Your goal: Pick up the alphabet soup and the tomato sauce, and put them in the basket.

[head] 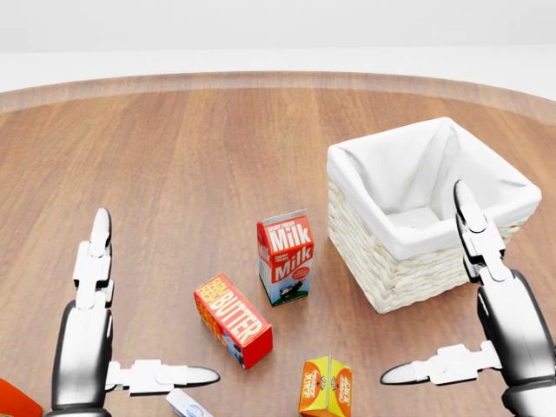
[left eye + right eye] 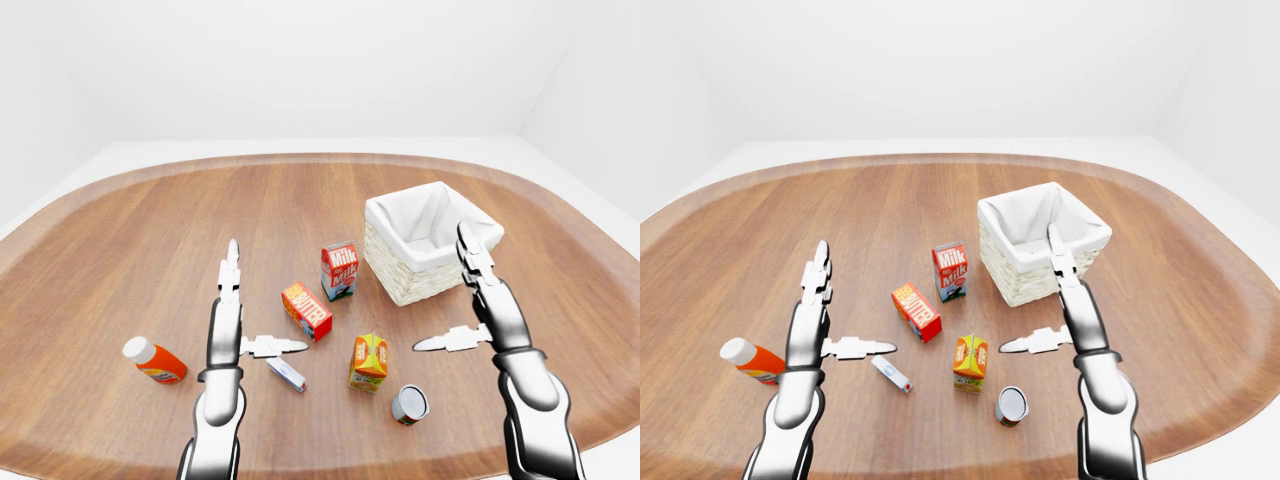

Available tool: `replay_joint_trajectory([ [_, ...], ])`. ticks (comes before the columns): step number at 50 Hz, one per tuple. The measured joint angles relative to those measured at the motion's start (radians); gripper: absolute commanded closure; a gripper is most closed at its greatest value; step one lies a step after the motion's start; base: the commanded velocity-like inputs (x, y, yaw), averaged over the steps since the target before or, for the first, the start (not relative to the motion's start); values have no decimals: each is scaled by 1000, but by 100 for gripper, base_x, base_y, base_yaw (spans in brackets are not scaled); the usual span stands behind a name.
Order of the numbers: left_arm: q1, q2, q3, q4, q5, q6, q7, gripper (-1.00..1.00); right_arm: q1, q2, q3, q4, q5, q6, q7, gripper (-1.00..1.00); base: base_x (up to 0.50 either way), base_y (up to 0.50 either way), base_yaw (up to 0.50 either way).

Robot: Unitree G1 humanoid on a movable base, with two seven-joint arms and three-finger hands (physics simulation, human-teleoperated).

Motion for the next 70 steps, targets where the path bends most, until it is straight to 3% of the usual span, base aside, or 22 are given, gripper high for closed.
replay_joint_trajectory([
  [29,1,0,-1,-1,0,0,1,-100,106,40,35,109,-31,0,-21,-100,0,0,0],
  [70,0,0,-1,-2,1,0,2,-100,144,43,54,201,-76,0,-57,-100,0,0,0],
])
